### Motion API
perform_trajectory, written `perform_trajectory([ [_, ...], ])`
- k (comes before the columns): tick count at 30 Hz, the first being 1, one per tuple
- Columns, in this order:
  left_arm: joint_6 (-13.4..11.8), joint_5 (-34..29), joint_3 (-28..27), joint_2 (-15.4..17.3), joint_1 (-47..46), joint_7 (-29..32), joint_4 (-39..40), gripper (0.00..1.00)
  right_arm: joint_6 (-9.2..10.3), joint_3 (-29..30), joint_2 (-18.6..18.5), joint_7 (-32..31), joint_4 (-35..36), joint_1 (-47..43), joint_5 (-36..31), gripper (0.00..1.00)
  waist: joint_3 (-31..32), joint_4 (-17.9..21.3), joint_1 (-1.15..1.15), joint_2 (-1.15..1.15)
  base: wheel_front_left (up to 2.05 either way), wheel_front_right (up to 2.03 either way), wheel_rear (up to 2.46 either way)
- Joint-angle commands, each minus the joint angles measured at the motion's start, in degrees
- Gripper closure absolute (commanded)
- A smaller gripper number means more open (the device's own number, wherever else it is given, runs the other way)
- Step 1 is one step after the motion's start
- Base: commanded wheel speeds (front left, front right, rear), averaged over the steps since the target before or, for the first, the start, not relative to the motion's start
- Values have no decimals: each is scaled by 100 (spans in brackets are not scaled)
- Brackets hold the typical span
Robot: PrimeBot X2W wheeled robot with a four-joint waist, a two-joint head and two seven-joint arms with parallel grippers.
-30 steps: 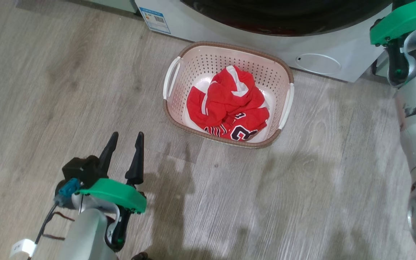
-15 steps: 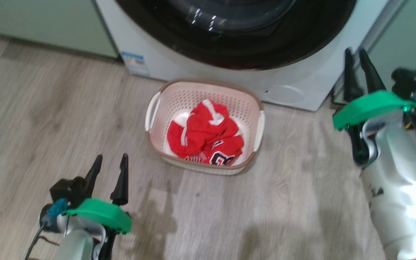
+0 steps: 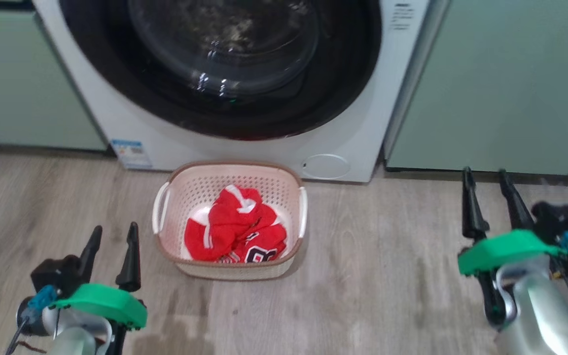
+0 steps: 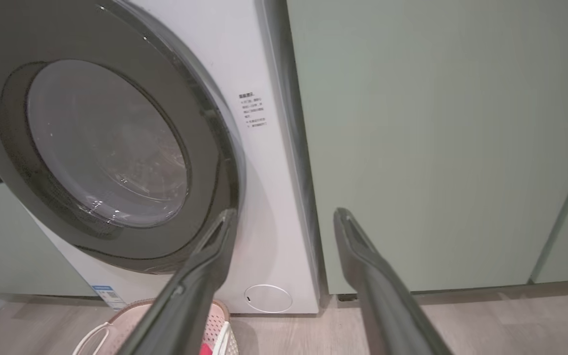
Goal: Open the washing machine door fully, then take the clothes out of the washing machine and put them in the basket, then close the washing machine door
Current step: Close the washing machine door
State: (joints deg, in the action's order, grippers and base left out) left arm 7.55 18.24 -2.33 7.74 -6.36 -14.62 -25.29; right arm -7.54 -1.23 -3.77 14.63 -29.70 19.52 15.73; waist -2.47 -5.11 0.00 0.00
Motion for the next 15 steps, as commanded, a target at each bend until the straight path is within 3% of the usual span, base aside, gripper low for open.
perform_trajectory([
  [1, -7, 10, -240, 147, -188, -38, 166, 0, 5, -62, 44, 37, 299, -24, -58, 0, 162, 195, 0, 0, 0, 0, 0],
  [15, -7, -31, -332, 91, -250, -38, -16, 0, 5, 321, 87, 37, 1224, -1498, -165, 0, 457, 663, 0, 0, 0, 0, 0],
])
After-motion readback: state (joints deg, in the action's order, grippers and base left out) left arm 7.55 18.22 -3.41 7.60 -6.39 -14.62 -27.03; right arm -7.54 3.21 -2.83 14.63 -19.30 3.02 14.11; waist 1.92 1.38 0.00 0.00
